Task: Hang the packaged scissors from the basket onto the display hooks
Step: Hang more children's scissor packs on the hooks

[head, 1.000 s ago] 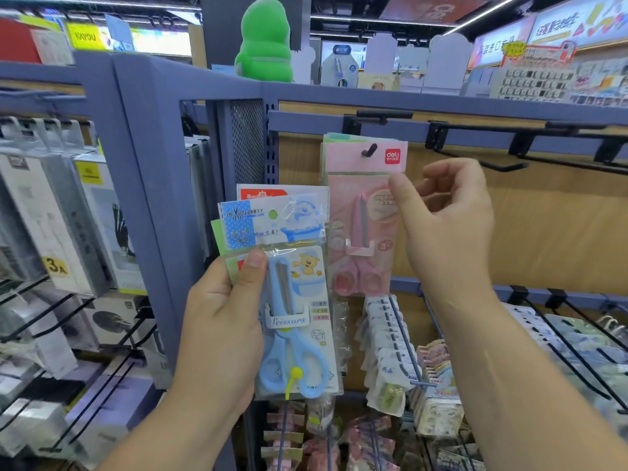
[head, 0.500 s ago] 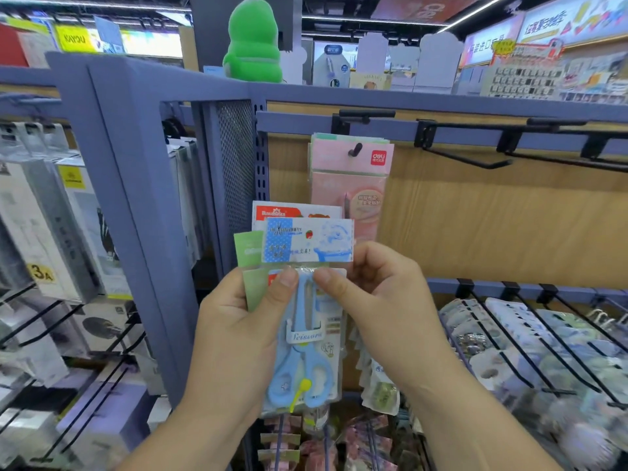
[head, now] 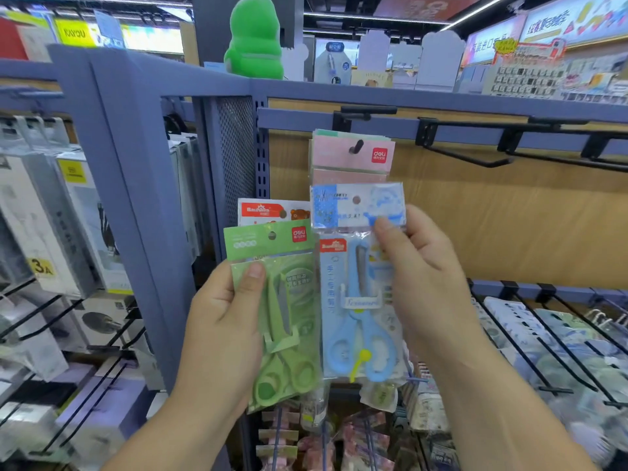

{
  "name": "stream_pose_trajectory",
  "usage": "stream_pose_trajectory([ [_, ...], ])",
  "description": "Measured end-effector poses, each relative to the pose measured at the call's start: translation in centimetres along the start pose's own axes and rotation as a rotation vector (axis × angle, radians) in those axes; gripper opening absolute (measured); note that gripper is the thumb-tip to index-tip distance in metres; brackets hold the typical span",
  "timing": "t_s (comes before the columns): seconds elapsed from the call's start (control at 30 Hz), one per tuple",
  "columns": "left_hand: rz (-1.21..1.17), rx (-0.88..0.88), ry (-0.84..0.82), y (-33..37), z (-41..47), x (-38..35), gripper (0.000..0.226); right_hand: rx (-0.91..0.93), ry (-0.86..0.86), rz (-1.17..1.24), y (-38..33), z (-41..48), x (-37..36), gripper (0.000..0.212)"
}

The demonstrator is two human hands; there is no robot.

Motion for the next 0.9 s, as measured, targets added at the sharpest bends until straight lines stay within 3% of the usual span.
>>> stream_pose_trajectory([
  [0.2,0.015,-0.030,0.028,0.7,0.3,0.5,0.023,0.134,-0.015,-0.051,-4.1,2.1,0.0,0.018],
  [0.53,-0.050,-0.069,-0.001,1.4,-0.1,0.3,0.029,0.080,0.005,-0.087,-4.0,4.0,-0.6,0.019],
  [0.67,-0.079,-0.061,0.066,1.1,0.0,0.8,0.028,0.072,0.040,-0.129,-2.9,4.7,-0.5,0.020],
  [0.9,-0.118,-0.034,0.076,1.1,0.1,0.8,0.023,0.108,0.112,-0.337,-1.6,6.5,-0.2,0.028],
])
Point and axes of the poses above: each hand's wrist, its own z-axis towards the middle knuckle, its own x-axis out of the back of the hand, y = z × x, the point moved 7 cm from there along z, towards the middle knuckle, and after that the axes turned 8 degrees about y, right-handed, at the moved point
